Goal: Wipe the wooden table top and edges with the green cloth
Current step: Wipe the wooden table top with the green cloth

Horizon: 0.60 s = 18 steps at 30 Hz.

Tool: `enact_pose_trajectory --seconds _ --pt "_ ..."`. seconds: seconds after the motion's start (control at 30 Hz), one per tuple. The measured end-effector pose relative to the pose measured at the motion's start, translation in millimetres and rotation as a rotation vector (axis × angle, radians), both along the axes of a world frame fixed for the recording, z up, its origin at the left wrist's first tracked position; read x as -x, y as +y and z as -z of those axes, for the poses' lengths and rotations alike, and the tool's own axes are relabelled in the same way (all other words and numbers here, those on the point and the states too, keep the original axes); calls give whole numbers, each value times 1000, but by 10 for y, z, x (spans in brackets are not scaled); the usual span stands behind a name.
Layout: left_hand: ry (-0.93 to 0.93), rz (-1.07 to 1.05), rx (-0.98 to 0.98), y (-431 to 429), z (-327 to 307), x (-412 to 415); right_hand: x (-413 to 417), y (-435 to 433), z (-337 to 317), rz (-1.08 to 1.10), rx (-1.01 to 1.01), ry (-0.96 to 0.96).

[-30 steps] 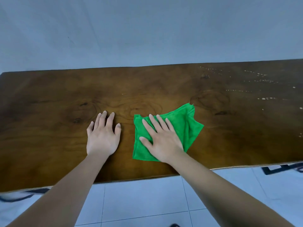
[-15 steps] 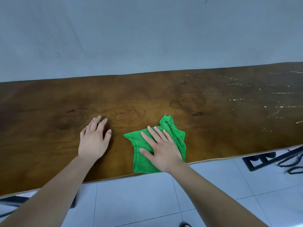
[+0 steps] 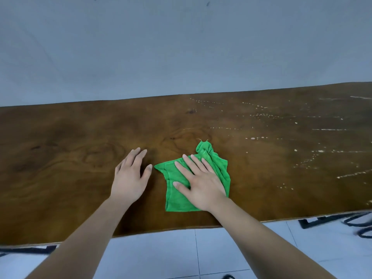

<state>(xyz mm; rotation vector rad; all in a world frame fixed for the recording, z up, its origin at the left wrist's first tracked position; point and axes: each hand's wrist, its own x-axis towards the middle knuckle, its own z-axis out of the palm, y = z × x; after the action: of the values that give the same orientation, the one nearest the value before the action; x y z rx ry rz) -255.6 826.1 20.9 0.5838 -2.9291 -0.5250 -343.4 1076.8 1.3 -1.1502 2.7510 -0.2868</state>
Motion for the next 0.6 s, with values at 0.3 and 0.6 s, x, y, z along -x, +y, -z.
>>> enact_pose_trajectory --seconds 0.3,0.6 --pt "-82 -26 42 1012 48 808 939 1236 -3 43 -6 9" --pt "-103 -17 98 1196 211 897 1463 2256 -8 221 -44 20"
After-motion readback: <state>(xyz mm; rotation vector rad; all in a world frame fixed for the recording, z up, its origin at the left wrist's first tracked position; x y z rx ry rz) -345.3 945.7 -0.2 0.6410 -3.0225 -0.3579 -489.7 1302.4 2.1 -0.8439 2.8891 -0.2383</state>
